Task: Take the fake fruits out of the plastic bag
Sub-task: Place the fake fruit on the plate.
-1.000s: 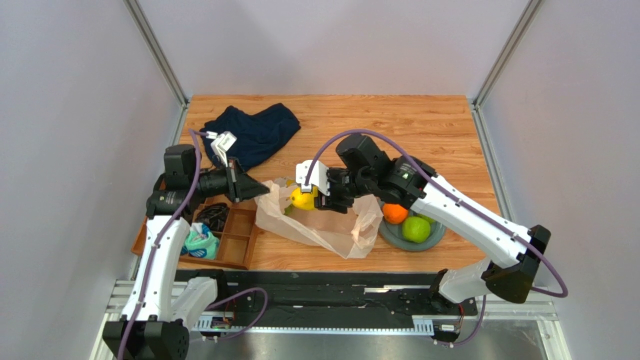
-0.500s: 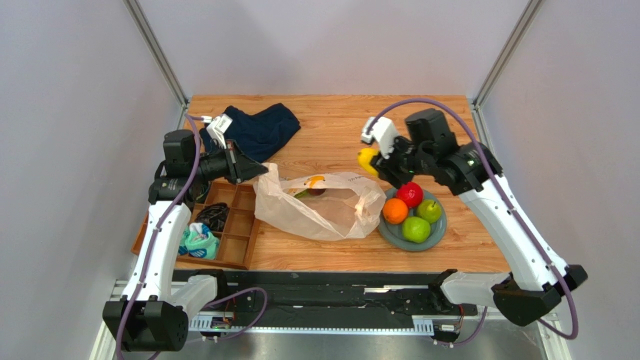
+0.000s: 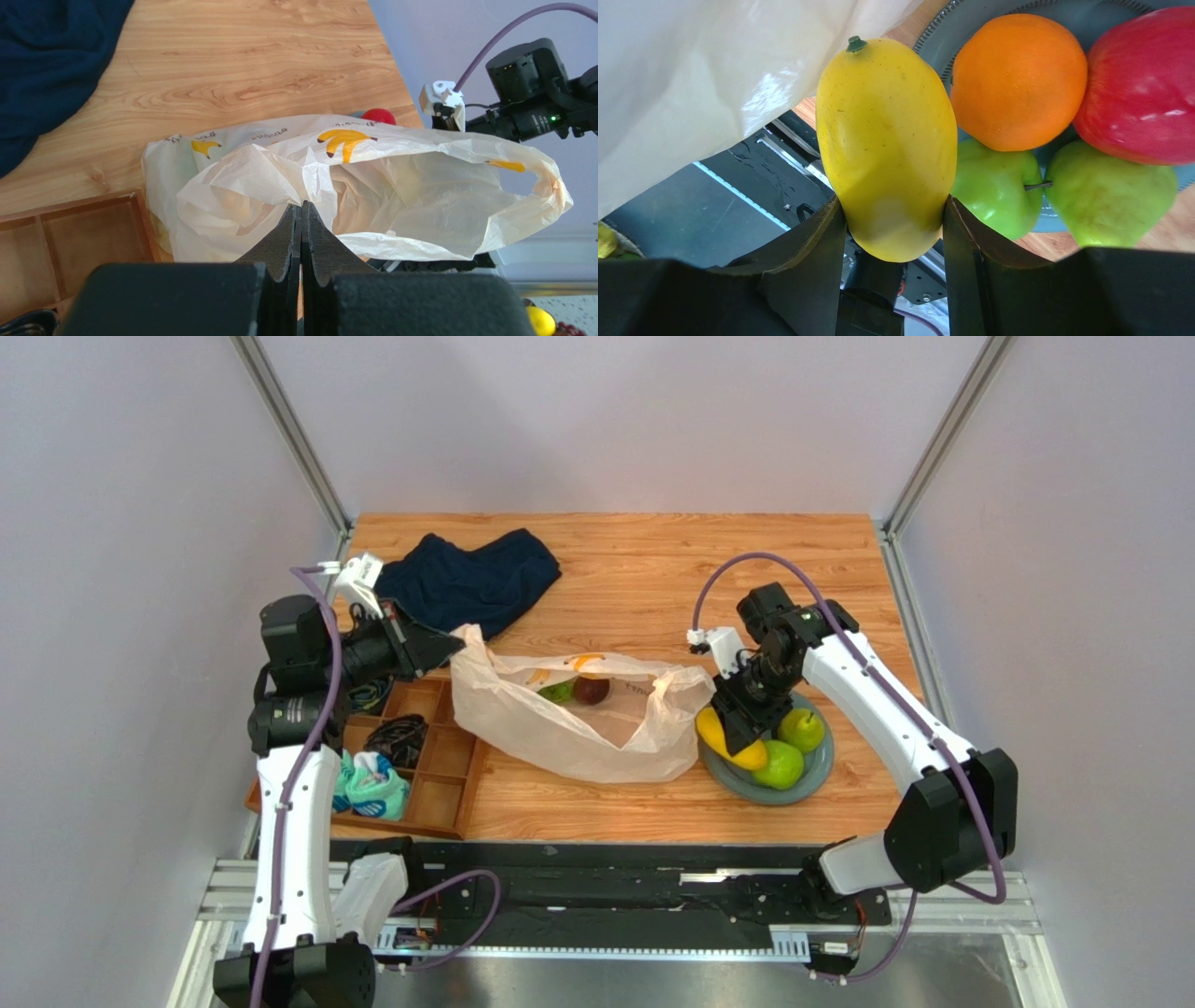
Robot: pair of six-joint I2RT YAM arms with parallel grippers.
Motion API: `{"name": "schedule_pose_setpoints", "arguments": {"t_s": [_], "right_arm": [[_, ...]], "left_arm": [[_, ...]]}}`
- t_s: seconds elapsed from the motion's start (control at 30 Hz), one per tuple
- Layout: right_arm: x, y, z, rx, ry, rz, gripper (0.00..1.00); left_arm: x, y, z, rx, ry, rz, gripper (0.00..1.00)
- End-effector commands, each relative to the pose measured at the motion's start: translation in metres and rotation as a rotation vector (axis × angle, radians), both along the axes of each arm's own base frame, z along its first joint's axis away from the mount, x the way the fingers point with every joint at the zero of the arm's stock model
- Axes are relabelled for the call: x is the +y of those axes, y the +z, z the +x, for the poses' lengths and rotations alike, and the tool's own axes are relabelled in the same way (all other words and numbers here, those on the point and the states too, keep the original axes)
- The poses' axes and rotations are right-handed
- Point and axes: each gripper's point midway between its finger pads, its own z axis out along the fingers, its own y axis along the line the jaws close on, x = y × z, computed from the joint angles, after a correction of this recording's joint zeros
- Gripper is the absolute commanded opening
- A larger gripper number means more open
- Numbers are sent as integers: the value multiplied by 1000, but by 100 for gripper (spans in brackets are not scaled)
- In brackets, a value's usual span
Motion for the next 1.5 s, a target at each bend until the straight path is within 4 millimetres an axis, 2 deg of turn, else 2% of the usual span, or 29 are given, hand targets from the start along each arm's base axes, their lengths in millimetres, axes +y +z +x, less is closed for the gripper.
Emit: {"name": "schedule_pose_setpoints", "arguments": {"t_s": [0.0,0.3,0.53,0.83,1.1,1.2,1.23,1.47], "right_arm": [[10,-10,-2,62,-45,23,25],[14,-31,9,32,-52,-57,24],[5,-44,24,-2,-80,-140,25],[4,-55,24,28,-110,-169,27],[0,-62,20,55,-147,-195,38],[1,-60,22,52,-152,-194,47],[1,-59,22,48,-154,-195,53],[0,-52,23,36,-166,-194,65]], "left_arm": [[10,9,-6,-37,51,8,0],[11,9,-11,-38,50,-11,0],[9,11,-12,-39,42,-24,0],[7,7,-19,-37,37,-21,0],[7,5,-17,-27,36,-28,0],[7,5,-16,-28,33,-30,0],[7,4,-15,-25,32,-31,0],[6,5,-11,-22,24,-54,0]]}}
